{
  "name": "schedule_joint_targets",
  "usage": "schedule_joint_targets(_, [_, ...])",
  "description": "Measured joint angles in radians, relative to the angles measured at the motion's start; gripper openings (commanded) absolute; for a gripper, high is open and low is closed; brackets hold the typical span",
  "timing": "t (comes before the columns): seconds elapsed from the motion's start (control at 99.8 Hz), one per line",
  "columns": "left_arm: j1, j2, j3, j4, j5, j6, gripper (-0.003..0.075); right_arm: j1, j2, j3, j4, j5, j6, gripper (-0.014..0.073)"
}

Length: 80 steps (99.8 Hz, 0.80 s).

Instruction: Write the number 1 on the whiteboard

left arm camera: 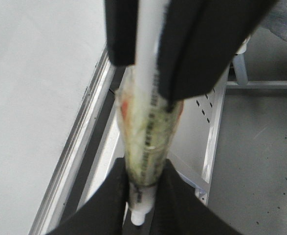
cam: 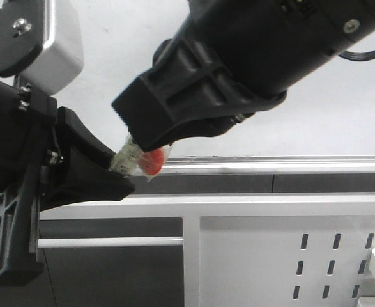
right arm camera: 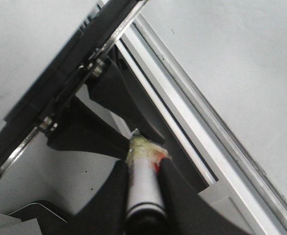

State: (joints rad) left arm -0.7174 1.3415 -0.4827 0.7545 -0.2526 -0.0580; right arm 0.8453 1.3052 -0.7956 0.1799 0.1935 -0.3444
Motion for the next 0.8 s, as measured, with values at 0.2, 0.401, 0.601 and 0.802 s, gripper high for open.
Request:
schedule_joint_targets(0.2, [0.000, 0.000, 0.000, 0.000, 0.000, 0.002, -0.0019, 0.000, 0.000, 0.000, 0.000, 0.000, 0.000, -0.0077])
schedule_joint_targets(0.401, [0.000, 0.000, 0.000, -0.002, 0.000, 0.004, 0.0119, 0.000, 0.001, 0.000, 0.000, 0.000, -0.002, -0.0077])
schedule_joint_targets(0.601, [-0.002, -0.016, 0.000, -0.079, -0.013, 0.004, 0.0428, -0.002, 0.001, 0.000, 0.000, -0.008, -0.001, -0.0077])
schedule_joint_targets(0.802, [-0.002, -0.122, 0.000, -0.207, -0.009, 0.004, 0.0428, -0.030, -0.032, 0.000, 0.000, -0.008, 0.001, -0.0077])
